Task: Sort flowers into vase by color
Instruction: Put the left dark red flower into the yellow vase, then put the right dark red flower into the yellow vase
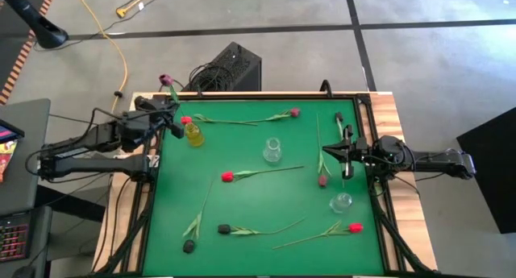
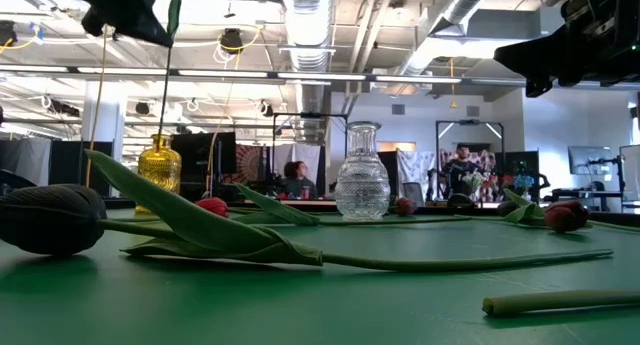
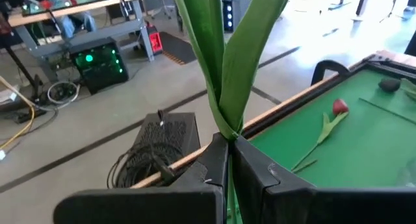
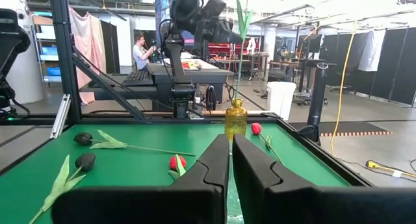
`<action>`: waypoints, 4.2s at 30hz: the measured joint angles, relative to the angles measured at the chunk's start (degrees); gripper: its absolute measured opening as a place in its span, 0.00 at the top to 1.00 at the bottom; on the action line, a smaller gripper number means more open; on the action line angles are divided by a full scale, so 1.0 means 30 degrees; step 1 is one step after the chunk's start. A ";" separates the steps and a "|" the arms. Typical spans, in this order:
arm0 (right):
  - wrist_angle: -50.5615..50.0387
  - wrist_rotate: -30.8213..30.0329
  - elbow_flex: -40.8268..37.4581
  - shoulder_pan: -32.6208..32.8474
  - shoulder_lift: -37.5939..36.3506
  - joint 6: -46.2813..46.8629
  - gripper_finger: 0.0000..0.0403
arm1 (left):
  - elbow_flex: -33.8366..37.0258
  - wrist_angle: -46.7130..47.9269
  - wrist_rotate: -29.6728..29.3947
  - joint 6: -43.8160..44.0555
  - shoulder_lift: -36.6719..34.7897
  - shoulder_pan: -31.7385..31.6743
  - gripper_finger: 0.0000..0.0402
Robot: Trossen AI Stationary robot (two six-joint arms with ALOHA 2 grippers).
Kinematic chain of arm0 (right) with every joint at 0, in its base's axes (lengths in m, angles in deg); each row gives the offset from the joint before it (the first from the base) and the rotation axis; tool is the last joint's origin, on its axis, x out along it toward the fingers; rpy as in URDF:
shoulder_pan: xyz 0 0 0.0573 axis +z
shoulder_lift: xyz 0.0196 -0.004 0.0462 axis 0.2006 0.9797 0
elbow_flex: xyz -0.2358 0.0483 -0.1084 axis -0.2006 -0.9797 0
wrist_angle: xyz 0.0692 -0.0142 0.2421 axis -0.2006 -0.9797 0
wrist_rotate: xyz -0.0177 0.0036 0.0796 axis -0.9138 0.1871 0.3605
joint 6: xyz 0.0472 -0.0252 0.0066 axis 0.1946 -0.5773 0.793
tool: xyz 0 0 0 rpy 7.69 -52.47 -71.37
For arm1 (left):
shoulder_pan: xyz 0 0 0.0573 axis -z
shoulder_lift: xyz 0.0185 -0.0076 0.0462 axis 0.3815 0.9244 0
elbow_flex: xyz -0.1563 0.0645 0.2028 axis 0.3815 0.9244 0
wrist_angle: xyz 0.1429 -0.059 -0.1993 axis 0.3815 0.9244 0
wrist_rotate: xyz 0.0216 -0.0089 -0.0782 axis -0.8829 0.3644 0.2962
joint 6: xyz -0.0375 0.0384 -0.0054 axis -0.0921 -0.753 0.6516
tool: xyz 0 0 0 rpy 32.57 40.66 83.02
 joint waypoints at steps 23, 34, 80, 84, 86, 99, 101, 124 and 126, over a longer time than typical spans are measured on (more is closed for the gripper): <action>0.0000 0.0000 0.0000 0.0000 -0.0007 0.0058 0.88 | 0.1837 0.0903 0.1185 0.1951 -0.0007 0.0000 0.90; 0.0007 -0.0002 0.0000 0.0000 -0.0007 0.0051 0.88 | 0.0765 0.3815 0.3623 0.2837 0.0297 0.0000 0.57; 0.0371 0.0007 0.0000 0.0000 -0.0003 0.0025 0.88 | -0.0969 -0.3158 2.1123 0.5042 0.8327 0.3468 0.67; 0.0371 0.0007 0.0000 0.0000 -0.0007 0.0000 0.88 | -0.2350 -0.3784 2.1444 0.4315 0.8320 0.3468 0.67; 0.0364 0.0007 0.0000 0.0000 -0.0007 0.0000 0.88 | -0.3298 -0.3815 2.1383 0.3592 0.8320 0.3468 0.67; 0.0314 0.0000 0.0000 0.0000 -0.0005 -0.0439 0.88 | -0.8175 -0.3736 1.5157 -0.4392 0.8306 0.1672 0.67; 0.0313 0.0000 0.0000 0.0000 0.0001 -0.0444 0.88 | -0.8560 -0.3733 1.4201 -0.5296 0.8313 0.0671 0.67; 0.0298 0.0000 0.0000 0.0000 -0.0002 -0.0437 0.88 | -0.8953 -0.8168 2.0884 -0.4827 1.2697 -1.5124 0.67; 0.0298 0.0000 0.0000 0.0000 0.0001 -0.0413 0.88 | -0.8961 -0.8162 2.0930 -0.4925 1.3177 -1.5810 0.67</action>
